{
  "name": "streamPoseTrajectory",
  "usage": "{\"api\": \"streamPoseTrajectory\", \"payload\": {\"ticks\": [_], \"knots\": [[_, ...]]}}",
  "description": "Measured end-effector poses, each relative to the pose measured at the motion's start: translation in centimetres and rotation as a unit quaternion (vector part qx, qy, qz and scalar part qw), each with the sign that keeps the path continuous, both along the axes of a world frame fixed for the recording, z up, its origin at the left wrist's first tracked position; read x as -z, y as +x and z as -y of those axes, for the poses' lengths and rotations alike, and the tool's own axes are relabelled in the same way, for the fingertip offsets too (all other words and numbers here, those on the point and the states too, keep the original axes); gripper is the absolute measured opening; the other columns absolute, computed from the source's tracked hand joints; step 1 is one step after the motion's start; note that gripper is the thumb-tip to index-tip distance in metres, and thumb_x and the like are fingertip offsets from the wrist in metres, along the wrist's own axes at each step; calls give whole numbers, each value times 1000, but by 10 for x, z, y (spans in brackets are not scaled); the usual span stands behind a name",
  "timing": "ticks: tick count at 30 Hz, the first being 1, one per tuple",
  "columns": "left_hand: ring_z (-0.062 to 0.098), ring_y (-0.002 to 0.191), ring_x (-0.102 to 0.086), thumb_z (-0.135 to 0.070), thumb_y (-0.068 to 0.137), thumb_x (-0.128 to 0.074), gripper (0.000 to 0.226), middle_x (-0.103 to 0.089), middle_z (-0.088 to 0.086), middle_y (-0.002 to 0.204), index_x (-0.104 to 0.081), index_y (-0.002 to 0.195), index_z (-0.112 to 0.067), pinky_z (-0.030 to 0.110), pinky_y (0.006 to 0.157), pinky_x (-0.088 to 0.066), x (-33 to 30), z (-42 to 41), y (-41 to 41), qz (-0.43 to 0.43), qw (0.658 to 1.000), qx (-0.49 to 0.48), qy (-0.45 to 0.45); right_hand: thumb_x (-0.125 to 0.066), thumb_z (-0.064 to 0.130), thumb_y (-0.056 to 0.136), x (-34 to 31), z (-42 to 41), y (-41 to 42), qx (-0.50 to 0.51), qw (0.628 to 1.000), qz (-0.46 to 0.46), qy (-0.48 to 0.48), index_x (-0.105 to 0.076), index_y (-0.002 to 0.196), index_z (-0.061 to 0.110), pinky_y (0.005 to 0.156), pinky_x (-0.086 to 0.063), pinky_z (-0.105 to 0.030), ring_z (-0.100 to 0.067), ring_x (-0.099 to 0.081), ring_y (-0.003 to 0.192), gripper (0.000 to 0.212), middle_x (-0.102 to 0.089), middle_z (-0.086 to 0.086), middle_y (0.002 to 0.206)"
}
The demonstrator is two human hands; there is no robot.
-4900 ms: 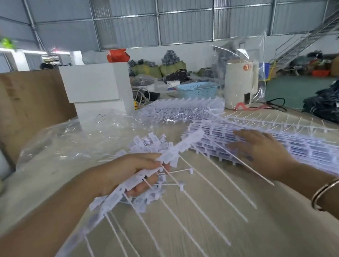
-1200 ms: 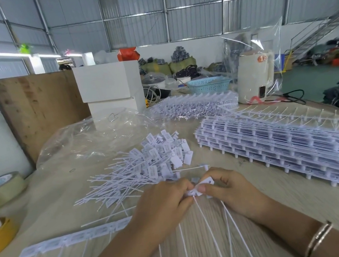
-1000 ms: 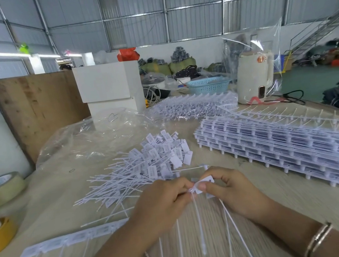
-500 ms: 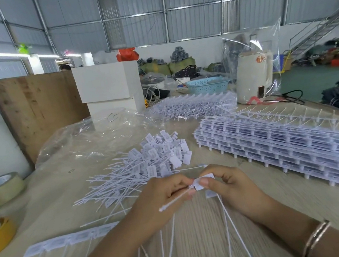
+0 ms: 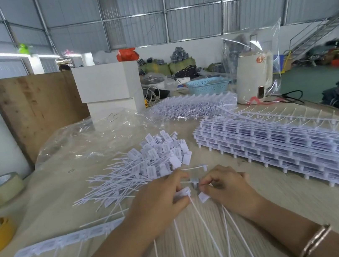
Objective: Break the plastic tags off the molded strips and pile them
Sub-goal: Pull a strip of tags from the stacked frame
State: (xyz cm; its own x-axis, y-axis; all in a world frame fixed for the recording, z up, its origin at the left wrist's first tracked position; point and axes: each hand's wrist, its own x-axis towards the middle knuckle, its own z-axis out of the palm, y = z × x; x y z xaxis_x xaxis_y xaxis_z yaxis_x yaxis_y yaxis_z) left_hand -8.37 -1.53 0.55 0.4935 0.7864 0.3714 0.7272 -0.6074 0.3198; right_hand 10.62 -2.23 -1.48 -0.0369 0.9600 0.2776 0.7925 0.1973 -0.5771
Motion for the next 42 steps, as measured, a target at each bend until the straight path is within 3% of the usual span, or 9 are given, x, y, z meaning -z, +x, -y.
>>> {"api": "streamPoseTrajectory", "payload": {"ticks": [5, 8, 11, 14, 16, 23, 30, 37, 42], "knots": [[12, 71, -56, -58, 82, -53, 48, -54, -11, 72, -37, 122, -36, 28, 61, -44, -6, -1, 1, -59, 997, -39, 23, -52, 42, 90, -7, 5, -8, -33, 995, -74, 61, -63, 87, 39, 98, -30, -40, -6, -49, 101, 12, -55, 17, 91], [15, 81, -61, -59, 82, -50, 44, -61, -10, 87, -36, 116, -34, 28, 62, -42, -14, -4, 9, -83, 994, -28, 62, -46, 57, 84, -10, 12, -17, -78, 988, -128, 34, -62, 75, 49, 99, -31, -41, -6, -49, 103, 21, -60, 13, 89], [7, 74, -55, -53, 81, -56, 37, -54, -15, 82, -39, 107, -33, 26, 61, -39, -23, -4, 15, -47, 998, 10, 37, -57, 34, 90, -10, 11, -21, -106, 980, -168, 4, -64, 64, 45, 94, -33, -29, -7, -50, 105, 29, -62, 12, 87], [-3, 79, -50, -51, 82, -57, 31, -49, -19, 90, -43, 103, -34, 20, 65, -39, -19, 1, 8, 6, 999, 48, -17, -58, 13, 89, -10, 8, -15, -91, 946, -310, -10, -63, 64, 18, 79, -40, -30, -13, -55, 81, 27, -57, 3, 73], [-4, 86, -48, -38, 86, -53, 21, -48, -22, 100, -45, 105, -36, 16, 67, -39, -13, 5, -2, 28, 998, 50, -14, -56, 13, 90, -8, 6, -10, -79, 935, -345, -17, -60, 61, 20, 72, -38, -30, -12, -50, 69, 30, -53, 1, 67], [5, 94, -47, -23, 89, -54, 21, -48, -10, 106, -52, 110, -23, 22, 75, -38, -2, 15, -3, 24, 995, 28, 91, -56, 17, 91, -8, 9, -13, -117, 931, -345, -35, -55, 59, 14, 68, -32, -31, -15, -42, 64, 31, -43, -5, 64], [12, 86, -58, -24, 85, -63, 16, -62, -7, 97, -65, 99, -18, 29, 70, -45, -1, 13, -8, 42, 995, 13, 92, -68, 37, 71, -8, 13, -14, -177, 937, -300, -22, -70, 78, 9, 72, -43, -30, -16, -56, 73, 29, -62, -16, 75], [4, 79, -54, -31, 86, -65, 17, -63, -13, 95, -69, 101, -24, 25, 69, -43, 0, 9, -12, 79, 995, 22, 60, -66, 34, 70, -8, 12, -15, -200, 927, -318, -4, -76, 78, 31, 72, -49, -19, -9, -65, 79, 12, -73, 0, 84], [-4, 79, -51, -20, 84, -69, 15, -60, -15, 87, -71, 99, -18, 6, 65, -34, -1, 6, -13, 114, 990, 56, 52, -66, 19, 77, -6, 11, -14, -198, 924, -326, 18, -74, 86, 22, 70, -47, -15, -4, -64, 77, 12, -73, 4, 85]]}}
